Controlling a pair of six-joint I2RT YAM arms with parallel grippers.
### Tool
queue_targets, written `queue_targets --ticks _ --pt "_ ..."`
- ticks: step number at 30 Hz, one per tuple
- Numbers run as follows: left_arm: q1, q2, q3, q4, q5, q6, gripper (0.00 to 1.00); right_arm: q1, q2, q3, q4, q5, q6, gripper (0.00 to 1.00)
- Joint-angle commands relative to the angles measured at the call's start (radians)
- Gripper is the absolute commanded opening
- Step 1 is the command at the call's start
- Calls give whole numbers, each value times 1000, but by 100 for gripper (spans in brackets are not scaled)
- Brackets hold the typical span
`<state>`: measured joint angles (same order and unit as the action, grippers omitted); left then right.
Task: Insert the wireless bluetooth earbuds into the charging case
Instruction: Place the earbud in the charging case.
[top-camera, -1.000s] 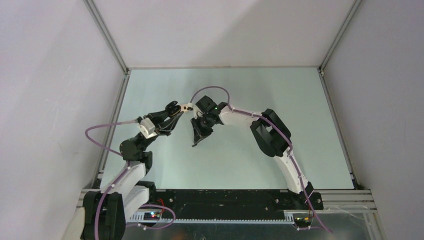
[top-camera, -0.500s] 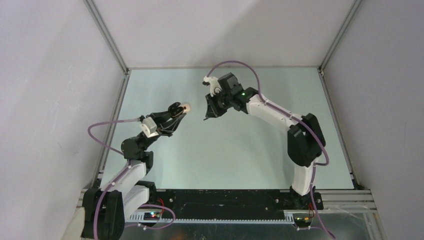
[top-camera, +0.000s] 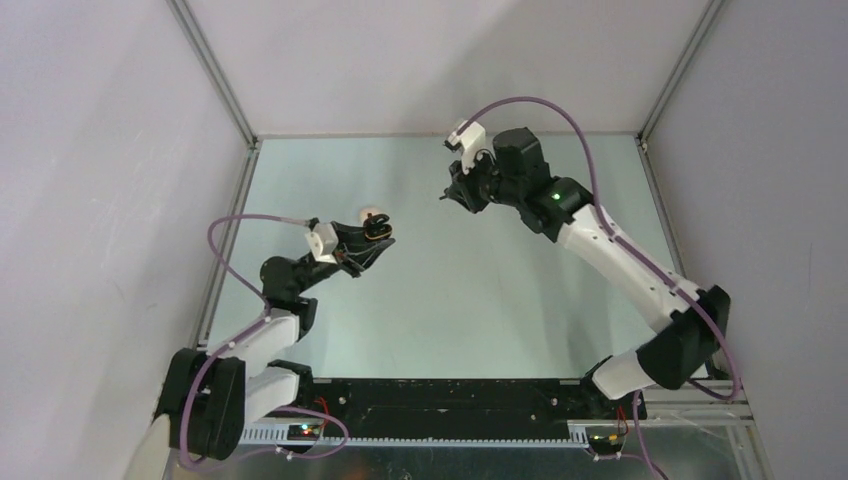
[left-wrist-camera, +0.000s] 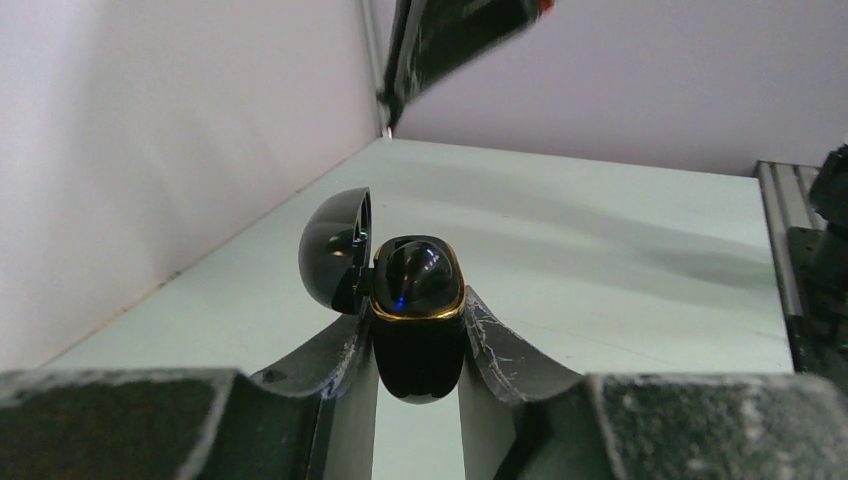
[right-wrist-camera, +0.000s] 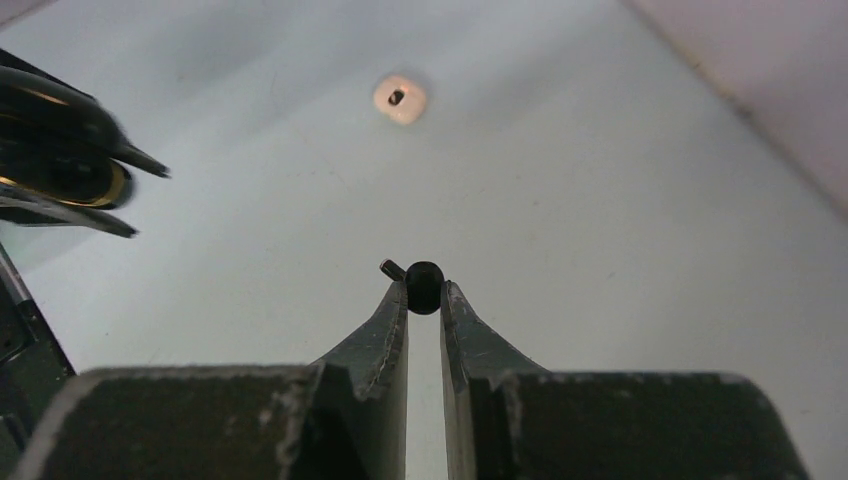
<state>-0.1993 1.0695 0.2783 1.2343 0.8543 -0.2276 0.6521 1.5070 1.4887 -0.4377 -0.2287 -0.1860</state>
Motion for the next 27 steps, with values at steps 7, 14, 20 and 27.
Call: queue_targets --ticks 7,14,20,27 --pt "-59 96 91 -28 161 -47 0 99 -137 42 -60 103 -263 10" --pt "-124 113 134 -203 203 44 0 246 -111 84 -138 192 -374 11" --pt "-131 125 149 -260 212 62 0 356 -92 74 -175 308 -465 11" --pt "-132 123 153 -291 220 78 0 460 -72 55 -187 412 -518 11"
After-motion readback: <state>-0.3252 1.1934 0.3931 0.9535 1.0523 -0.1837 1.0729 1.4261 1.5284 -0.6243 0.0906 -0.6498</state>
